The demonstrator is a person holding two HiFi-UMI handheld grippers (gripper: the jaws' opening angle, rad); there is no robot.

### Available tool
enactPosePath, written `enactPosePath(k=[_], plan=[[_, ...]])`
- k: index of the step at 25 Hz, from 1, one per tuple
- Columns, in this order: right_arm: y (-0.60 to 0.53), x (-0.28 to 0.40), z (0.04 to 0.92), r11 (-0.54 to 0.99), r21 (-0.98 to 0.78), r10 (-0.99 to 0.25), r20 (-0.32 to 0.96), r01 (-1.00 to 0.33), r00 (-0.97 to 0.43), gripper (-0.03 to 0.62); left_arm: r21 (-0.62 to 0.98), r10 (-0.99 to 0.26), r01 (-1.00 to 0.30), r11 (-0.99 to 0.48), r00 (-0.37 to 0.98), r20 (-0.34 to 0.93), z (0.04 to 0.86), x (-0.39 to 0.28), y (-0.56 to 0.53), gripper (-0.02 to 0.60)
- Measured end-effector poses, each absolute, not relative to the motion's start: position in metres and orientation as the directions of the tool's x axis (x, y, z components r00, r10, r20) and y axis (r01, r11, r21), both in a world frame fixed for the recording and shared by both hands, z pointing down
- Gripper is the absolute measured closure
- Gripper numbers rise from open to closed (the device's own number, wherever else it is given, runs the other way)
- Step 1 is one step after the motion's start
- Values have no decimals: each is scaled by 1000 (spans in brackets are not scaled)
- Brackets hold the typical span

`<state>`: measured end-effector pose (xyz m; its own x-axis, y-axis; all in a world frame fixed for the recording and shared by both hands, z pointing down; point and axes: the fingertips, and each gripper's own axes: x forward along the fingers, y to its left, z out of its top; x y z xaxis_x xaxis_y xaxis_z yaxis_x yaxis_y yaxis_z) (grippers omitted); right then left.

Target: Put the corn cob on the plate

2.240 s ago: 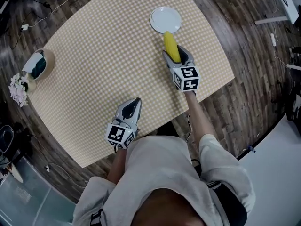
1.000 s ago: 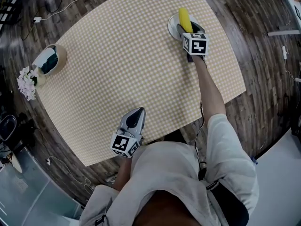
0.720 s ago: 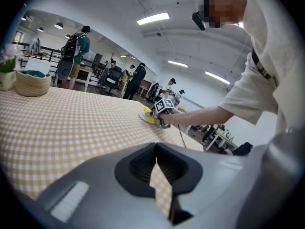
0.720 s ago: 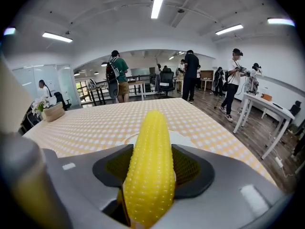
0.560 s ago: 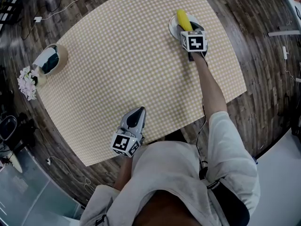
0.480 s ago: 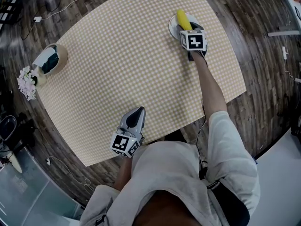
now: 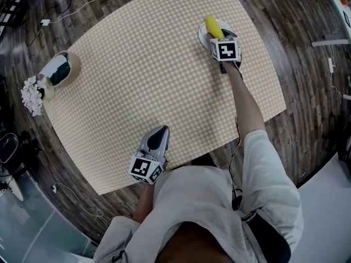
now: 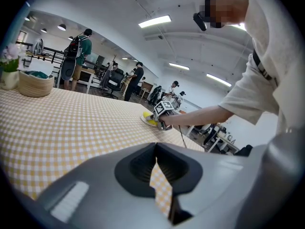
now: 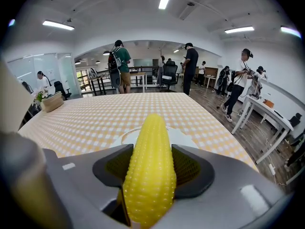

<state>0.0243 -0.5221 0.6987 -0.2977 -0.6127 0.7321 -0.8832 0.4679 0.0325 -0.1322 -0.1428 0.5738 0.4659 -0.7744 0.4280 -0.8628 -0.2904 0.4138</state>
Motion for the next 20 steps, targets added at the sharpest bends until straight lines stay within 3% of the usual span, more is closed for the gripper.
enactPosePath(k=[6,9,11,20], plan=[[-521,23,698,471,31,-613,730,-881,-302,332,418,-779,-862,-286,463,423,573,-130,-143,574],[-521,20,697,475,30,-622,719,-879,-311,249,420,-789,-862,-283,458,409,571,-131,-144,574],[-521,17,697,476,36,-625,717,-879,-310,238,424,-792,-862,-279,456,406,570,-132,-144,574],[-522,24,661,476,76,-699,637,-876,-324,248,442,-788,-854,-274,463,406,574,-127,-142,574]])
